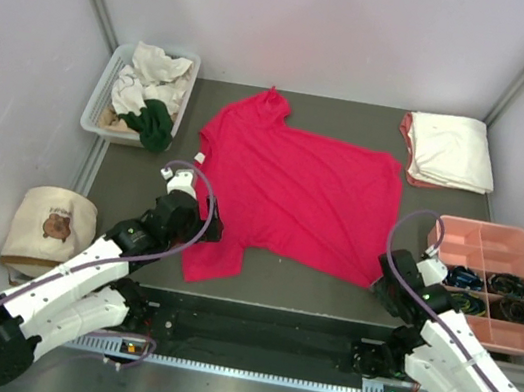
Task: Fold and stack the t-shirts
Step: Grap the side of the flattened tshirt closest away from the robot with both arms
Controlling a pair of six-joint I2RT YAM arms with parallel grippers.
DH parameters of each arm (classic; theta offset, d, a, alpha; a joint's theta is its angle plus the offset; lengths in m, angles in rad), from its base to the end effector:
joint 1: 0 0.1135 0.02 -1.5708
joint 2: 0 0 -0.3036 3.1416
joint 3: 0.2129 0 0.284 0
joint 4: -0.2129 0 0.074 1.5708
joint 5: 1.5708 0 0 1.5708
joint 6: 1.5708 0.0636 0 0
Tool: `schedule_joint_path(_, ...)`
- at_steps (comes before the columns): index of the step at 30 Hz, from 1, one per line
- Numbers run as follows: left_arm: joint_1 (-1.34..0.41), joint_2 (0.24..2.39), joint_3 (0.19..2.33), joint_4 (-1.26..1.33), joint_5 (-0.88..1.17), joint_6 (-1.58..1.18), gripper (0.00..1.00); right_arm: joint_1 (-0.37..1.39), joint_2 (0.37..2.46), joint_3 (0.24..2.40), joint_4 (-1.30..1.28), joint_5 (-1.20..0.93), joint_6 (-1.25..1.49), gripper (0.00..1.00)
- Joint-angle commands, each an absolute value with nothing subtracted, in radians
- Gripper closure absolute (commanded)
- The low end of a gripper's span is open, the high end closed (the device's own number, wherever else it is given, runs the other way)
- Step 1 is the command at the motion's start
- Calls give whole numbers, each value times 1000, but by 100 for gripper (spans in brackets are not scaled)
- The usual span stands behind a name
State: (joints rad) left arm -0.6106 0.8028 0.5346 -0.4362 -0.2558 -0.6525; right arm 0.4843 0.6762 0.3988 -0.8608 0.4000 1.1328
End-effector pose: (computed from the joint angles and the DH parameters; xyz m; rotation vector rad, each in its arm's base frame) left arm 0.1698 -0.0992 0.2284 -0.1827 2.2694 -0.3847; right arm 0.1197 0.0350 0.1648 0.9235 2.3896 0.0485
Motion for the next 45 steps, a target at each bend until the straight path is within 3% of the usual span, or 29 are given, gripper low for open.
schedule_joint_path(1, -615, 802, 537, -439, -267, -655, 1, 495, 672, 385, -851, 422, 1152, 60)
schedule_joint_path(10, -615, 808, 545, -436, -270, -655, 1, 495, 684, 339, -811, 436, 1172, 66)
schedule_joint_path(33, -615, 830, 551, -419, -275, -652, 1, 495, 759, 334, -736, 480, 1184, 65)
schedule_joint_path(36, -615, 834, 549, -416, -275, -653, 1, 495, 775, 336, -729, 480, 1184, 69)
schedule_joint_path(42, -615, 830, 538, -422, -282, -657, 1, 495, 784, 337, -719, 479, 1183, 100)
schedule_joint_path(45, -615, 827, 534, -433, -291, -663, 1, 495, 784, 337, -719, 479, 1181, 100)
